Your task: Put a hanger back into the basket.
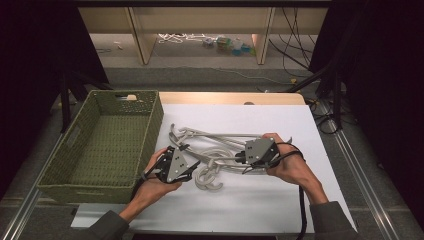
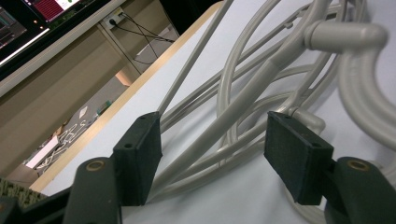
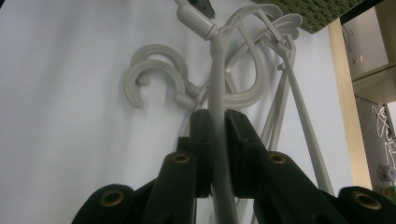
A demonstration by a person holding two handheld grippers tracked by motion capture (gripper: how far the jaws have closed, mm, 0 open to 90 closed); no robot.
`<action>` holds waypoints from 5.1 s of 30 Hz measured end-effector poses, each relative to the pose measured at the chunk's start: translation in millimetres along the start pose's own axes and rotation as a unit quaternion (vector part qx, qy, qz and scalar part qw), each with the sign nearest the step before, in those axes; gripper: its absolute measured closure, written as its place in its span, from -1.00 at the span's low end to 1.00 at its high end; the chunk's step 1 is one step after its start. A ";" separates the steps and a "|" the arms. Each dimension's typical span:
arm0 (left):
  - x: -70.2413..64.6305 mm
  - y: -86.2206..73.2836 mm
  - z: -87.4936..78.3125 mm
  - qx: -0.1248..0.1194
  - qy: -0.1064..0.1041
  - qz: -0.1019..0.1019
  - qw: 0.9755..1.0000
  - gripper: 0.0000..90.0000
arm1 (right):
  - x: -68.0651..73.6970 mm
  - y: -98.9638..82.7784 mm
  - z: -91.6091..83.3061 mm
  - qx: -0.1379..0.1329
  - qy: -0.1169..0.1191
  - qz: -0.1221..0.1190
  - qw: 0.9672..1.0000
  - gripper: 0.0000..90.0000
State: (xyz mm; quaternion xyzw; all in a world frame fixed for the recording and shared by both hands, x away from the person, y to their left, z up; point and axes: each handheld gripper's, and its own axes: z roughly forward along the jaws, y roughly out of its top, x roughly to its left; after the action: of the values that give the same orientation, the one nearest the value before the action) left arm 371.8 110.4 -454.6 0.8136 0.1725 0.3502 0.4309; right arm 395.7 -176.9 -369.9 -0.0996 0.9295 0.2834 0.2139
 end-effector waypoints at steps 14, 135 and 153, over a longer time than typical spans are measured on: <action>4.0 1.4 17.8 -0.002 -0.022 0.048 0.999 0.19 | -0.9 0.9 -2.3 -0.006 0.003 0.002 1.000 0.82; 217.0 2.8 -175.9 0.107 0.016 -0.251 0.962 0.77 | 47.5 -34.0 -7.8 -0.127 -0.124 0.292 0.940 -0.51; 219.0 -48.7 -192.2 0.150 0.021 -0.246 0.957 0.77 | 47.4 -34.0 -8.2 -0.128 -0.123 0.290 0.940 -0.50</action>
State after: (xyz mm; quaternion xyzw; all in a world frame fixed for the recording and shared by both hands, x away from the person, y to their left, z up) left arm 386.9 377.2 -328.7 0.7937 0.4270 0.2206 0.3729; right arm 361.2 -212.4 -401.8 0.1836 0.8405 0.4598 0.2200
